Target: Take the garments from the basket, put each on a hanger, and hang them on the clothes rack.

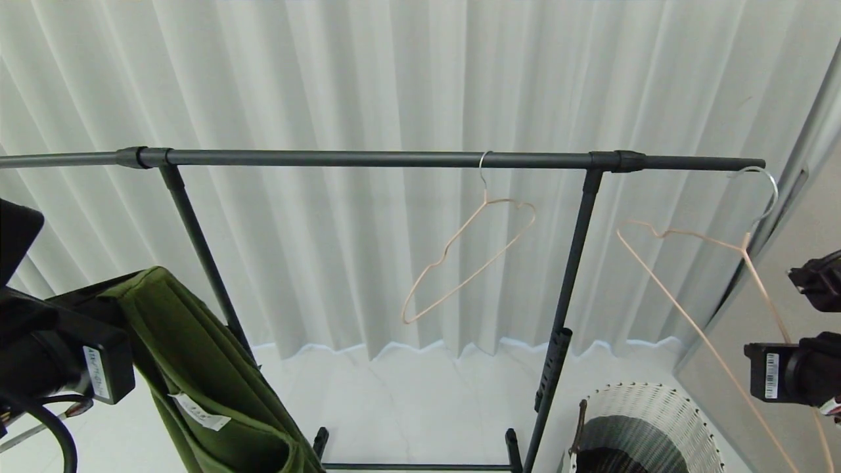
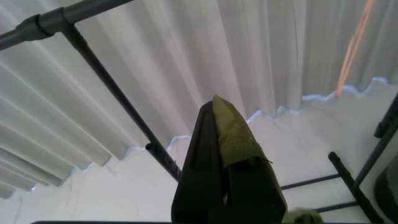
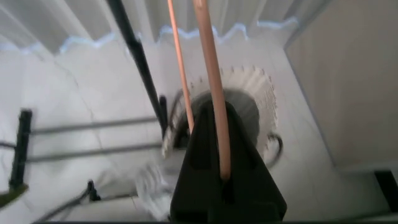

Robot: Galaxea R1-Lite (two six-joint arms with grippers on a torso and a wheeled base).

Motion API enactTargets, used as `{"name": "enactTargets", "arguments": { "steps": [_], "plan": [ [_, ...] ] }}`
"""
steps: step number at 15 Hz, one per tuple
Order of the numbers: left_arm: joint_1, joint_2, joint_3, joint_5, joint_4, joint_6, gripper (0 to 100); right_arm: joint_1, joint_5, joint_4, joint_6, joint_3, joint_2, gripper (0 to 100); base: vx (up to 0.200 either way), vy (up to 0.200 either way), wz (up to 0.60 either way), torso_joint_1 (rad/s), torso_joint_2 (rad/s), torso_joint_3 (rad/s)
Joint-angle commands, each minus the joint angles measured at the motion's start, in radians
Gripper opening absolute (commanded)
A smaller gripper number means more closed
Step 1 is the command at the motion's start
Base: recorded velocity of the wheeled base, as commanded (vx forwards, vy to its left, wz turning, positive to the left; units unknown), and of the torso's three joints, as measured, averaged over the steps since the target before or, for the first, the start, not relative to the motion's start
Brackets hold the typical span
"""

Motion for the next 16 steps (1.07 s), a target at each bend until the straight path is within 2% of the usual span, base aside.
{"name": "enactTargets", "arguments": {
  "steps": [1,4,8,16],
  "plan": [
    [0.000,0.002,0.002,0.001,-0.001,0.000,0,0.001,-0.007,0.002,0.000,0.048,-0.055,0,-0.200,0.000,0.00,-0.002,0.01,0.002],
    [0.000,0.004,0.004,0.001,-0.001,0.000,0,0.002,-0.015,0.003,-0.001,0.108,-0.107,0,-0.200,0.000,0.00,0.001,0.00,0.001],
    [0.000,0.007,0.007,-0.001,-0.001,-0.002,0,0.002,-0.015,0.009,-0.003,0.137,-0.139,0,-0.200,0.000,0.00,0.001,0.00,0.005],
    [0.000,0.021,0.008,0.001,-0.001,-0.002,0,0.002,-0.015,0.009,-0.004,0.169,-0.185,0,0.000,0.000,0.00,0.000,0.00,0.000]
  ]
}}
